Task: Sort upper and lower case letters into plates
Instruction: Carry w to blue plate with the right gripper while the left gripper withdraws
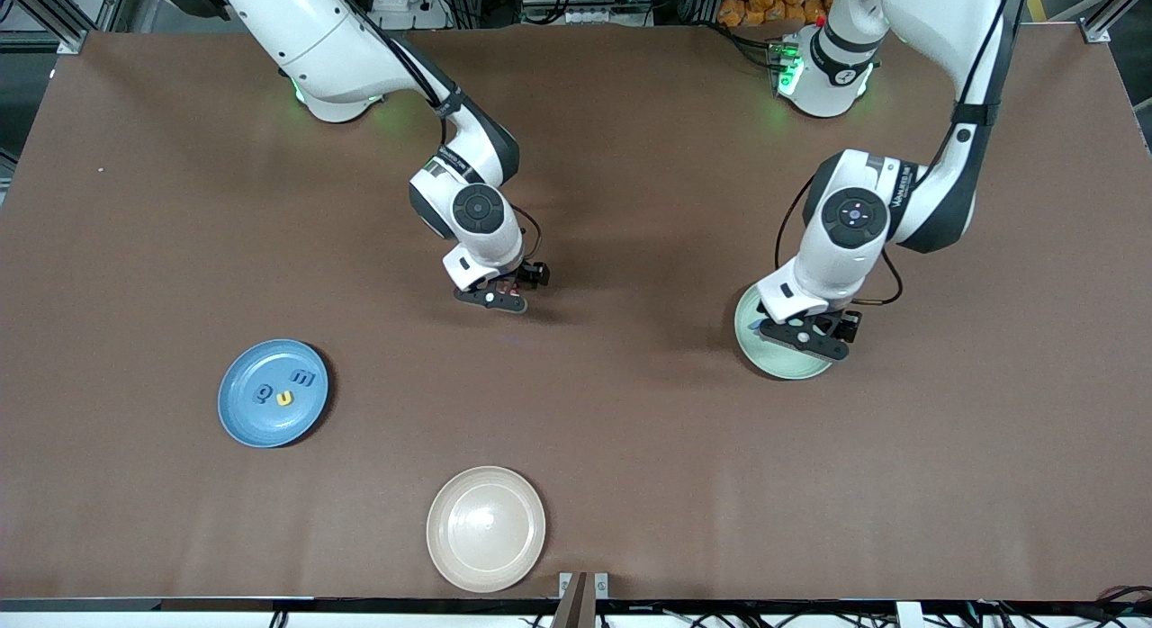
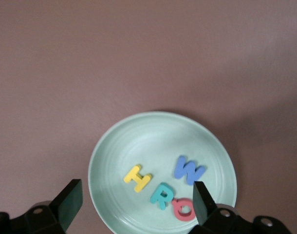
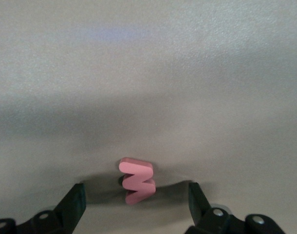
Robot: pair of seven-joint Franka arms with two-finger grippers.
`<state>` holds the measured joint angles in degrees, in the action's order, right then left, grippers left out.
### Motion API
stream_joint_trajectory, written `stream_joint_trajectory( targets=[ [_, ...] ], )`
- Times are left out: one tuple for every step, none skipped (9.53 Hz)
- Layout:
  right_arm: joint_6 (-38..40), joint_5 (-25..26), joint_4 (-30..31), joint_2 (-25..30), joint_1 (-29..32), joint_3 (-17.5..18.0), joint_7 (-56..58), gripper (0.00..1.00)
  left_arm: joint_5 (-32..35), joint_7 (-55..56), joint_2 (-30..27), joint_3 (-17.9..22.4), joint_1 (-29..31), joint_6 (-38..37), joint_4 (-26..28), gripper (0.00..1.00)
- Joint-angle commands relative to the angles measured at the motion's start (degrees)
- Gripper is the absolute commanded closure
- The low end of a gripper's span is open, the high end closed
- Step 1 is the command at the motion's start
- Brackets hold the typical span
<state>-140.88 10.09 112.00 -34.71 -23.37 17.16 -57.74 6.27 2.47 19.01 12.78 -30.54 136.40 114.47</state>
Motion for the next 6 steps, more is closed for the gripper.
stream_joint_trajectory(
  targets=[
    [-0.5, -0.3, 0.3, 0.3, -0.1, -0.3, -0.5, 1.00, -3.4, 4.4, 2.6, -0.1, 1.8, -6.0, -9.2, 0.00],
    [-0.5, -0.4, 0.4, 0.4, -0.1, -0.4, -0.6, 1.00, -4.4, 5.0, 3.1, -0.2, 2.7, -8.0, -11.9, 0.00],
    [-0.5, -0.4, 0.5, 0.5, -0.3, -0.4, -0.6, 1.00, -5.6, 5.7, 3.1, -0.1, 3.2, -8.0, -13.0, 0.00],
    [-0.5, -0.4, 0.5, 0.7, -0.3, -0.4, -0.6, 1.00, -5.6, 7.4, 3.2, 0.0, 4.1, -8.0, -13.8, 0.00],
    [-0.5, -0.3, 0.5, 0.8, -0.3, -0.4, -0.5, 1.00, -5.6, 7.9, 3.3, -0.1, 4.5, -8.0, -14.4, 0.00],
    [-0.3, -0.3, 0.4, 1.4, -0.3, -0.4, -0.4, 1.00, -5.7, 8.4, 3.7, -0.1, 4.4, -8.0, -14.4, 0.00]
  ],
)
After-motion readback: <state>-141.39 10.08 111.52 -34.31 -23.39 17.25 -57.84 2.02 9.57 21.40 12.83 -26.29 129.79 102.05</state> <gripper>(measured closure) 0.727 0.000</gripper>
